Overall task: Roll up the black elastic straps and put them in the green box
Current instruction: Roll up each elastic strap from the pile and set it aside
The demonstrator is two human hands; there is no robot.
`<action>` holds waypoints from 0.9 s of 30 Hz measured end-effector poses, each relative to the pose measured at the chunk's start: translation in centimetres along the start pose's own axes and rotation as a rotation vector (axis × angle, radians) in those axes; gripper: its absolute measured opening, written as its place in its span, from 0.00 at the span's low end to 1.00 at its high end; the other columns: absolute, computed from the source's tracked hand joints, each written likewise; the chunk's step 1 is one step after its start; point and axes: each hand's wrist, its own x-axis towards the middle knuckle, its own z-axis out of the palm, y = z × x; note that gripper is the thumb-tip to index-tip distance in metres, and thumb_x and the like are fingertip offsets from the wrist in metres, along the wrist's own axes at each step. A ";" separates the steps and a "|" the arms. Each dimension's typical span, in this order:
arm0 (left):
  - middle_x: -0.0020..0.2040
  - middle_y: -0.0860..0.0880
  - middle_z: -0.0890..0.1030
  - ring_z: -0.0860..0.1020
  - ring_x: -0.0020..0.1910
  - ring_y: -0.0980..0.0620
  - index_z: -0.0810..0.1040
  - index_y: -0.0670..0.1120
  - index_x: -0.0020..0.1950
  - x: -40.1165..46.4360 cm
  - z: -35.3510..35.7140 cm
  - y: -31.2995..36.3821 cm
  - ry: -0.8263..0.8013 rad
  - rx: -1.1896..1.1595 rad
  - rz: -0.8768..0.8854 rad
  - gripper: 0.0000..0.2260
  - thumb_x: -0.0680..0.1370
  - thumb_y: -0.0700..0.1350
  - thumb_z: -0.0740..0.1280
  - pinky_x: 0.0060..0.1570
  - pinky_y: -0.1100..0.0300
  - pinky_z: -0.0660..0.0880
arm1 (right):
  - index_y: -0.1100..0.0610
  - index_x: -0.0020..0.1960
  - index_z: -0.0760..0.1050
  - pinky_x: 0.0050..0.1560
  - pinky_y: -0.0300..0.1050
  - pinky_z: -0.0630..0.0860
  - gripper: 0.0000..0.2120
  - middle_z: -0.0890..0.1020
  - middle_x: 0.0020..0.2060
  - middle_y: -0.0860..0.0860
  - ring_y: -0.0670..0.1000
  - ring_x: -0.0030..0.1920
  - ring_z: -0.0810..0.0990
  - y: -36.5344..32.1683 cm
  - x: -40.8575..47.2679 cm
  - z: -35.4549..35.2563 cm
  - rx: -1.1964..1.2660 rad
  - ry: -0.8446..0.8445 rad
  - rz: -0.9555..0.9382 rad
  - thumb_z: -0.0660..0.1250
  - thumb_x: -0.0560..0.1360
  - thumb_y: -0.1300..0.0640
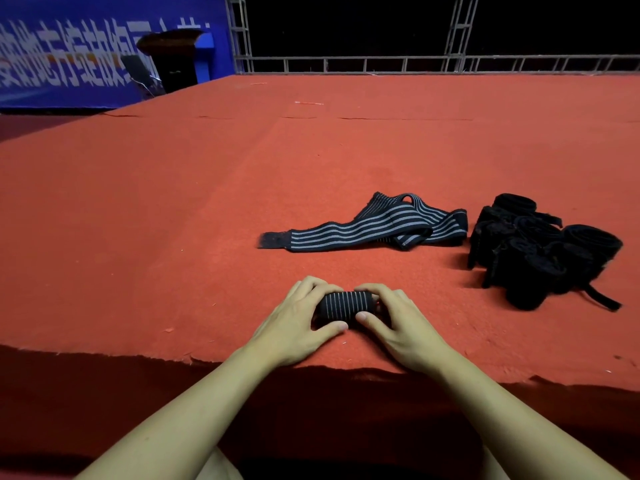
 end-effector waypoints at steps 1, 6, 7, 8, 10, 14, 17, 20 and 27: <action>0.60 0.65 0.70 0.69 0.62 0.62 0.69 0.62 0.70 0.0 0.0 0.0 0.005 0.005 0.004 0.22 0.77 0.62 0.69 0.63 0.57 0.72 | 0.34 0.67 0.67 0.65 0.50 0.71 0.18 0.78 0.57 0.36 0.41 0.60 0.73 0.0 -0.1 0.0 0.030 -0.006 0.012 0.63 0.79 0.38; 0.59 0.64 0.75 0.71 0.60 0.64 0.70 0.60 0.69 -0.1 0.2 -0.3 0.015 -0.012 0.010 0.21 0.79 0.64 0.65 0.65 0.60 0.70 | 0.38 0.66 0.72 0.65 0.48 0.74 0.18 0.82 0.55 0.41 0.44 0.59 0.79 -0.3 -0.2 -0.5 0.223 -0.021 0.055 0.64 0.77 0.36; 0.59 0.64 0.75 0.72 0.59 0.64 0.70 0.60 0.69 -0.1 0.3 -0.5 0.010 -0.015 -0.003 0.21 0.79 0.64 0.64 0.64 0.60 0.70 | 0.41 0.65 0.74 0.63 0.46 0.75 0.18 0.83 0.54 0.43 0.44 0.57 0.80 -0.5 -0.2 -0.7 0.270 -0.036 0.062 0.68 0.77 0.39; 0.58 0.63 0.75 0.72 0.58 0.63 0.70 0.60 0.69 -0.1 0.4 -0.6 0.002 -0.014 -0.019 0.22 0.78 0.66 0.63 0.63 0.61 0.70 | 0.43 0.64 0.76 0.60 0.43 0.76 0.17 0.84 0.53 0.45 0.44 0.54 0.82 -0.6 -0.2 -0.9 0.315 -0.053 0.069 0.72 0.77 0.43; 0.54 0.59 0.76 0.74 0.55 0.61 0.70 0.60 0.68 -0.1 0.5 -0.7 -0.016 -0.011 -0.048 0.22 0.78 0.68 0.62 0.60 0.61 0.71 | 0.46 0.62 0.78 0.56 0.42 0.77 0.16 0.85 0.51 0.49 0.46 0.49 0.82 -0.7 -0.2 -1.3 0.384 -0.069 0.085 0.75 0.76 0.50; 0.51 0.56 0.78 0.75 0.52 0.59 0.73 0.57 0.65 0.0 0.7 -0.8 -0.038 -0.026 -0.078 0.18 0.79 0.64 0.65 0.56 0.61 0.71 | 0.48 0.59 0.82 0.59 0.52 0.77 0.11 0.86 0.51 0.50 0.60 0.52 0.82 -0.6 0.0 -1.1 0.457 -0.084 0.123 0.74 0.77 0.52; 0.53 0.56 0.80 0.78 0.53 0.57 0.74 0.55 0.64 0.5 0.6 -0.4 -0.053 -0.056 -0.092 0.17 0.80 0.62 0.66 0.56 0.58 0.73 | 0.49 0.58 0.82 0.58 0.48 0.77 0.09 0.87 0.51 0.51 0.59 0.54 0.83 -0.6 0.1 -1.2 0.468 -0.055 0.133 0.73 0.78 0.53; 0.54 0.57 0.82 0.79 0.53 0.56 0.74 0.57 0.64 1.3 0.4 0.3 -0.067 -0.089 -0.116 0.16 0.80 0.62 0.66 0.57 0.55 0.74 | 0.49 0.58 0.82 0.59 0.40 0.76 0.08 0.86 0.52 0.47 0.50 0.55 0.84 -0.8 -0.1 -1.6 0.482 0.006 0.138 0.72 0.79 0.53; 0.60 0.57 0.78 0.74 0.61 0.55 0.71 0.58 0.70 3.6 1.4 3.1 -0.008 0.016 -0.065 0.24 0.79 0.68 0.59 0.65 0.54 0.70 | 0.48 0.61 0.80 0.51 0.35 0.73 0.15 0.85 0.48 0.41 0.38 0.46 0.79 -0.8 -1.4 -5.2 0.284 0.220 0.168 0.76 0.75 0.55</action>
